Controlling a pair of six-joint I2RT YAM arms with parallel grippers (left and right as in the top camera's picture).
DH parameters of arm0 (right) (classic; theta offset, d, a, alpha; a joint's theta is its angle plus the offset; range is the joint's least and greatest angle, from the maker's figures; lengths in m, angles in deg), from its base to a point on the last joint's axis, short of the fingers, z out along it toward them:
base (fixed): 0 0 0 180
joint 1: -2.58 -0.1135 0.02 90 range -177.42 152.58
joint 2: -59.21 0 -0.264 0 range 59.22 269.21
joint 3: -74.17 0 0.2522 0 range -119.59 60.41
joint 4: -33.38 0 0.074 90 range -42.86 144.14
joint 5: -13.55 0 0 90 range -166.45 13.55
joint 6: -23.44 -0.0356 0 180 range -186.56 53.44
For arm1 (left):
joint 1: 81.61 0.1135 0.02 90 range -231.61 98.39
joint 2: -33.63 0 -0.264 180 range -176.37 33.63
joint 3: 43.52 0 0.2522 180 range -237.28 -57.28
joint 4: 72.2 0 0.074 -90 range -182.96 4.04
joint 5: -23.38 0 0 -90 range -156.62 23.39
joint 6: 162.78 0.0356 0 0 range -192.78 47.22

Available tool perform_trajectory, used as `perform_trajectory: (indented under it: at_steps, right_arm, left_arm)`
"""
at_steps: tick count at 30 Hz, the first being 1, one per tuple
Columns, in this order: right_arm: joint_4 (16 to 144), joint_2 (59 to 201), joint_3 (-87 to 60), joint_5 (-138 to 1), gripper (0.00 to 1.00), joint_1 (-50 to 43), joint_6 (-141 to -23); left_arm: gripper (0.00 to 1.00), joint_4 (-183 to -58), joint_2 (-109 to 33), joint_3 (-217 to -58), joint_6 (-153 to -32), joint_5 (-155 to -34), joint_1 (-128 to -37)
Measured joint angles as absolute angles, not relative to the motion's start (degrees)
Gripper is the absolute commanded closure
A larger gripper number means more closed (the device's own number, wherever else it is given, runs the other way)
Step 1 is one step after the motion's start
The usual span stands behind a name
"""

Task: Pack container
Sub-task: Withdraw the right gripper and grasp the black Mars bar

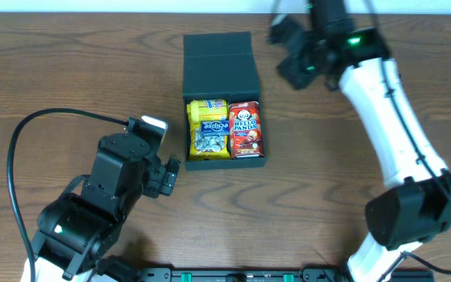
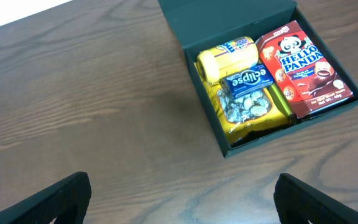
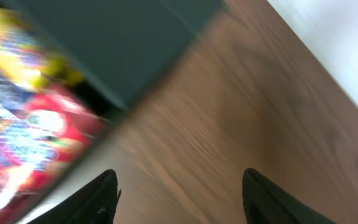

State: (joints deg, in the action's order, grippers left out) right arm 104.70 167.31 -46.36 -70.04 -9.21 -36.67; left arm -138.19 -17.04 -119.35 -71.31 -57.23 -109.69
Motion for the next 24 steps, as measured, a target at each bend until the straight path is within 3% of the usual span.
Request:
perform_trajectory:
  at_steps: [14, 18, 24]
  right_arm:
    - [102.9, 177.8, -46.3, -71.0, 0.36, 16.8, -48.2]
    - [102.0, 182.7, -45.9, -71.2, 0.39, 20.3, -49.2]
    - [97.6, 185.9, -45.6, -72.6, 0.34, 23.2, -49.8]
  left_arm:
    - [0.05, -138.2, -17.0, -119.3, -71.3, -57.2, -109.7]
    - [0.05, -138.2, -17.0, -119.3, -71.3, -57.2, -109.7]
    - [0.05, -138.2, -17.0, -119.3, -71.3, -57.2, -109.7]
